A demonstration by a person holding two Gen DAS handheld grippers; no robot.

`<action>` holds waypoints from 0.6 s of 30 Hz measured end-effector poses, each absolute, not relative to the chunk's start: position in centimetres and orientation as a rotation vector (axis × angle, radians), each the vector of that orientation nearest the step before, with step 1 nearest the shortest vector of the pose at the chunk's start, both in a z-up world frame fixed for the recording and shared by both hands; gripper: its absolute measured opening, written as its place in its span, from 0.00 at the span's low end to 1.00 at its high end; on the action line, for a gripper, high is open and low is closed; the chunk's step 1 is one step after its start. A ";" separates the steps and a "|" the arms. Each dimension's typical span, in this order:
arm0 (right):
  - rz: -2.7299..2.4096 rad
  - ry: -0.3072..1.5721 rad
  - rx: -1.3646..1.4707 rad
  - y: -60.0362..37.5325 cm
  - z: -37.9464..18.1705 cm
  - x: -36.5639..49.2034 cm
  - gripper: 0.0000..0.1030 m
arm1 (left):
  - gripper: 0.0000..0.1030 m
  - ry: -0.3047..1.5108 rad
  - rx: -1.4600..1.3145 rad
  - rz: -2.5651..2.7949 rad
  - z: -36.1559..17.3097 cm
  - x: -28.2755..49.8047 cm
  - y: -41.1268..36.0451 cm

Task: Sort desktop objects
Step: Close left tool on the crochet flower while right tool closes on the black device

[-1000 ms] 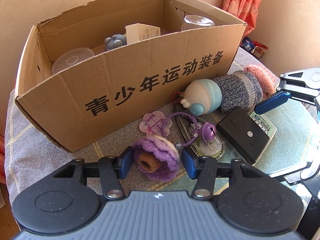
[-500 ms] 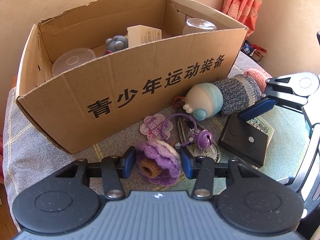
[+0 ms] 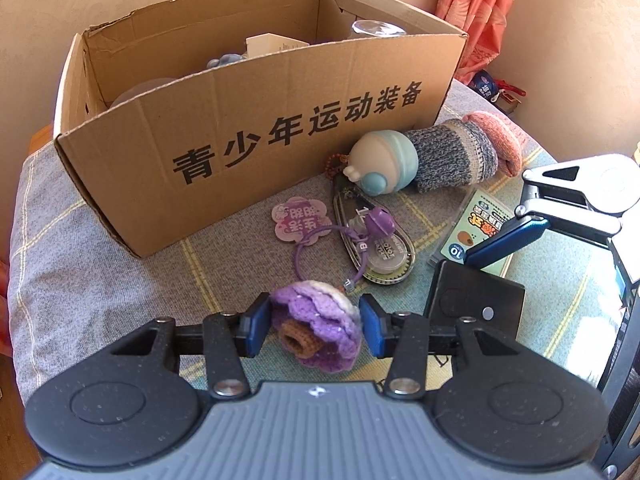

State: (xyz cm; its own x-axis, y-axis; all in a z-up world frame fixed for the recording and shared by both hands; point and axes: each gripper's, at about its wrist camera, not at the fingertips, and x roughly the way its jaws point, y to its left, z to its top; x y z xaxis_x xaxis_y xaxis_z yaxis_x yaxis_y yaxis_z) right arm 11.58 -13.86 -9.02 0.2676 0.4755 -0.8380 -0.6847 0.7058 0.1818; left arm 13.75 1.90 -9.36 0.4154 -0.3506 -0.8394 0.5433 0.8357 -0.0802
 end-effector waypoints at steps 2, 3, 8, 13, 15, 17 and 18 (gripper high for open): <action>0.798 1.035 -0.250 -13.0 -9.1 10.7 1.00 | 0.45 0.999 0.217 -0.572 -9.3 13.3 1.9; 0.800 1.035 -0.253 -13.1 -9.2 10.3 1.00 | 0.45 1.000 0.219 -0.573 -9.3 13.1 1.9; 0.824 1.047 -0.256 -12.1 -9.5 9.9 1.00 | 0.45 1.007 0.225 -0.571 -9.2 12.1 2.2; 0.851 1.063 -0.269 -11.1 -9.7 9.3 1.00 | 0.45 1.012 0.237 -0.565 -9.4 11.5 2.5; 0.873 1.083 -0.242 -11.1 -9.7 9.3 1.00 | 0.45 1.012 0.240 -0.566 -9.3 11.2 2.5; 0.900 1.130 -0.211 -11.1 -10.2 9.4 1.00 | 0.45 1.010 0.243 -0.566 -9.4 11.1 2.5; 0.903 1.137 -0.213 -11.2 -10.4 9.3 1.00 | 0.45 1.009 0.245 -0.566 -9.4 11.0 2.5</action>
State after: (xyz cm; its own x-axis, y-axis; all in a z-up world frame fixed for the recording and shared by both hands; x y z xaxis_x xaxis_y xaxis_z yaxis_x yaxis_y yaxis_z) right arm 9.27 -11.16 -10.41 0.1223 0.5108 -0.8509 -0.7129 0.6417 0.2828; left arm 10.99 2.47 -9.39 0.4049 -0.3334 -0.8514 0.5530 0.8309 -0.0624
